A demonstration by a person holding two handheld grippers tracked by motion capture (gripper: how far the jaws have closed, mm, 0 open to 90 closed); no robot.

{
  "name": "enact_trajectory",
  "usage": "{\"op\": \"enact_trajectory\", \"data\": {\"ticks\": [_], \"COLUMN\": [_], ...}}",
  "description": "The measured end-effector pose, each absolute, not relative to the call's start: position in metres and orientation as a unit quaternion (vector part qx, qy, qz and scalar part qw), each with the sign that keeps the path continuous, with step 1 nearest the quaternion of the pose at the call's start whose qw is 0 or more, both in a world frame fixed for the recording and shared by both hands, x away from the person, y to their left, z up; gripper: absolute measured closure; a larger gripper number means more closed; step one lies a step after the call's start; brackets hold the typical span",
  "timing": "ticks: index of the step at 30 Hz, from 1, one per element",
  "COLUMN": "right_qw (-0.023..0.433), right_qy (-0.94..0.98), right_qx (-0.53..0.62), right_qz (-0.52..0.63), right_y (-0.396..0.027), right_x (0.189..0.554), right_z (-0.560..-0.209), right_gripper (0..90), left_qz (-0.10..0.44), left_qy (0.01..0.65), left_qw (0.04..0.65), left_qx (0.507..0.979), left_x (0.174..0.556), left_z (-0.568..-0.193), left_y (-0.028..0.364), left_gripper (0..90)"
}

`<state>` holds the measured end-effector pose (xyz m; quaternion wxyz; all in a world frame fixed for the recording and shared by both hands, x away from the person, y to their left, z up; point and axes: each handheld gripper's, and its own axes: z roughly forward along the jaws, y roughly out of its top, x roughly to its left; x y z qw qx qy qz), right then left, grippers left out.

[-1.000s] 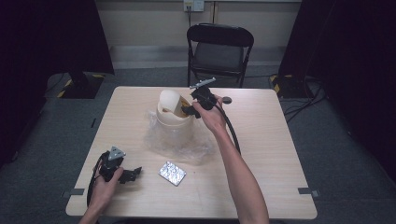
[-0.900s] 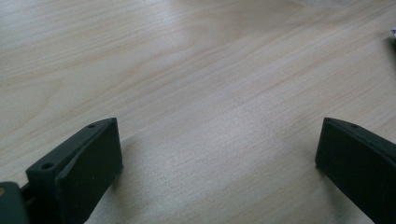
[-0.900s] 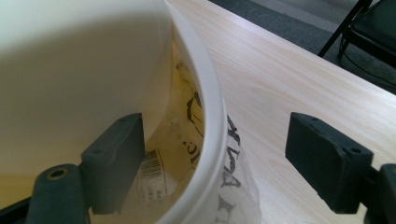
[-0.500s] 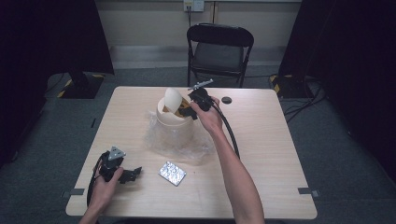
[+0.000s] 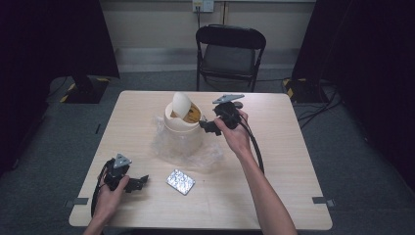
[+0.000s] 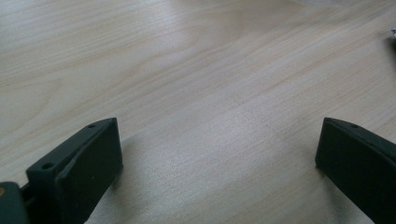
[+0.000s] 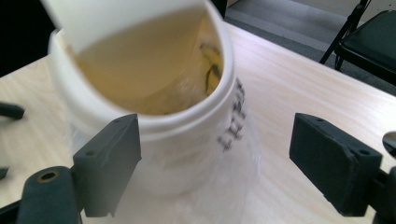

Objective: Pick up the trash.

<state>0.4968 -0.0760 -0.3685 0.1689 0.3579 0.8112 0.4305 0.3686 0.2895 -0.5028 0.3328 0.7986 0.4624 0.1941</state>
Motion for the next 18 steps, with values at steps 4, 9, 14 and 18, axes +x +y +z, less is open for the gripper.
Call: {"op": "enact_trajectory", "data": {"ticks": [4, 9, 14, 18], "right_qw": [0.16, 0.136, 0.119, 0.102], "right_qy": [0.812, 0.826, 0.842, 0.848], "right_qx": [0.352, 0.334, 0.319, 0.314], "right_qz": [0.437, 0.433, 0.419, 0.415], "right_y": [-0.08, -0.08, -0.078, -0.074], "right_x": [0.48, 0.437, 0.411, 0.393], "right_z": [-0.372, -0.397, -0.418, -0.436], "right_gripper": [16.0, 16.1, 16.1, 16.3], "left_qz": [0.194, 0.194, 0.194, 0.194], "left_qy": [0.462, 0.463, 0.463, 0.463], "left_qw": [0.333, 0.333, 0.333, 0.333], "left_qx": [0.799, 0.798, 0.798, 0.798], "left_x": [0.369, 0.369, 0.369, 0.369], "left_z": [-0.503, -0.503, -0.503, -0.503], "left_y": [0.29, 0.289, 0.289, 0.289], "left_gripper": [0.0, 0.0, 0.0, 0.0]}}
